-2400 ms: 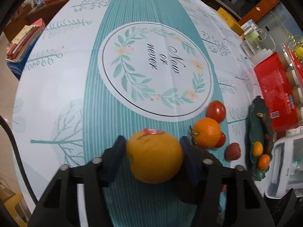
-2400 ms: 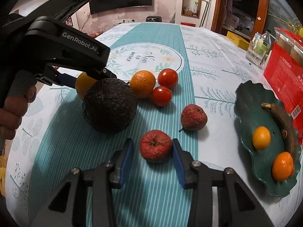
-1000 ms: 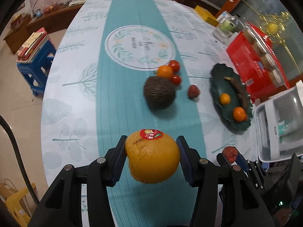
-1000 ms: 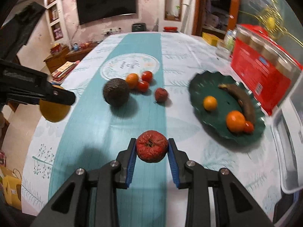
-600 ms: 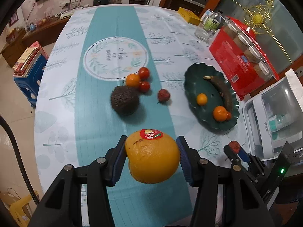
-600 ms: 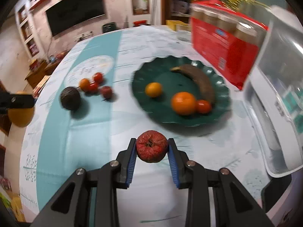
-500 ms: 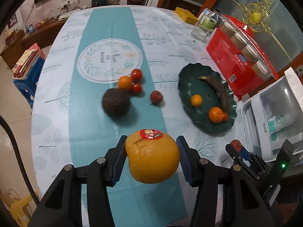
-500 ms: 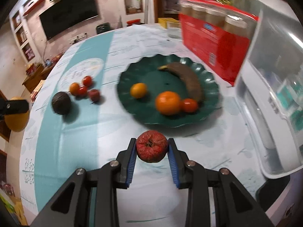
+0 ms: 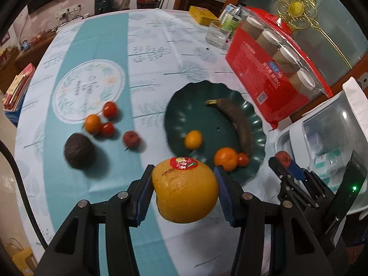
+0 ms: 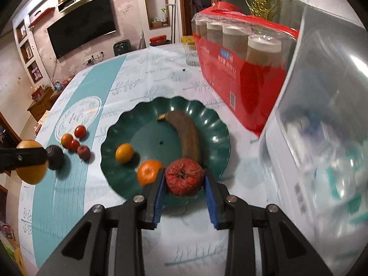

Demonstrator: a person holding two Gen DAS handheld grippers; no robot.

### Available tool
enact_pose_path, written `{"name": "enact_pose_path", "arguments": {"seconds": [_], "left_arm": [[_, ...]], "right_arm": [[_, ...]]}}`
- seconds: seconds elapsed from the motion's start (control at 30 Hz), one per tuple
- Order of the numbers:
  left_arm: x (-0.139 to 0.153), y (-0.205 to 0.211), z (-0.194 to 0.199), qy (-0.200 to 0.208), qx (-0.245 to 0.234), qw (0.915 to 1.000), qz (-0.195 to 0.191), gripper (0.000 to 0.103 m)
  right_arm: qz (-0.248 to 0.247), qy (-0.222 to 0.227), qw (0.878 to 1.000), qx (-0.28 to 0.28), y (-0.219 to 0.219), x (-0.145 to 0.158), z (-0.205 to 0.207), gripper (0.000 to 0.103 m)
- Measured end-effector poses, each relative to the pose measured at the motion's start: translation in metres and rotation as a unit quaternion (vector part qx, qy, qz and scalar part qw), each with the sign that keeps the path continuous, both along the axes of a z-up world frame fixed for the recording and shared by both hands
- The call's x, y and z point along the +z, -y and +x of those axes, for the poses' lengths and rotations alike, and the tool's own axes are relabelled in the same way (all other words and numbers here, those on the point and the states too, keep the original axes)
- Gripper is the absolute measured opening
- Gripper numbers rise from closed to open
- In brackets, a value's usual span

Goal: Organize fruits
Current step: 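Carry the grapefruit with the left tool onto the green plate while the right tool carries the apple there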

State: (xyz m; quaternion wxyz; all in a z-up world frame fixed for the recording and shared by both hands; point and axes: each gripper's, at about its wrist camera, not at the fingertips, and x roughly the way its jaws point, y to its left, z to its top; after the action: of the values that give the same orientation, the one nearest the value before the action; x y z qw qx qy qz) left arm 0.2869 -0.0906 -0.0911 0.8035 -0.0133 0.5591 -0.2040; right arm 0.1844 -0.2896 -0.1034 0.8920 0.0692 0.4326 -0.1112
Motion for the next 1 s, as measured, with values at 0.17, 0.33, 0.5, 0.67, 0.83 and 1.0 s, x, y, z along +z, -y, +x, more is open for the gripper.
{"name": "enact_pose_path", "arguments": {"seconds": [0.17, 0.33, 0.5, 0.67, 0.83, 1.0], "left_arm": [[-0.004, 0.027, 0.015, 0.004, 0.0, 1.0, -0.001, 0.05], [-0.01, 0.046, 0.03, 0.005, 0.004, 1.0, -0.008, 0.05], [-0.02, 0.062, 0.042, 0.002, 0.001, 0.9999, -0.013, 0.051], [-0.042, 0.079, 0.056, -0.015, -0.008, 0.9998, -0.006, 0.051], [-0.063, 0.093, 0.065, -0.038, -0.021, 0.999, -0.007, 0.051], [-0.077, 0.099, 0.069, -0.049, -0.023, 0.9984, -0.012, 0.051]], "right_arm": [[0.01, 0.006, 1.0, 0.016, 0.008, -0.004, 0.014, 0.032], [0.026, 0.006, 0.999, 0.03, 0.014, -0.011, 0.027, 0.032], [0.043, -0.005, 0.998, 0.039, 0.016, -0.025, 0.033, 0.032], [0.058, -0.023, 0.997, 0.052, 0.013, -0.043, 0.038, 0.032], [0.067, -0.029, 0.996, 0.058, 0.015, -0.055, 0.043, 0.032], [0.077, -0.027, 0.995, 0.056, 0.019, -0.061, 0.045, 0.032]]}}
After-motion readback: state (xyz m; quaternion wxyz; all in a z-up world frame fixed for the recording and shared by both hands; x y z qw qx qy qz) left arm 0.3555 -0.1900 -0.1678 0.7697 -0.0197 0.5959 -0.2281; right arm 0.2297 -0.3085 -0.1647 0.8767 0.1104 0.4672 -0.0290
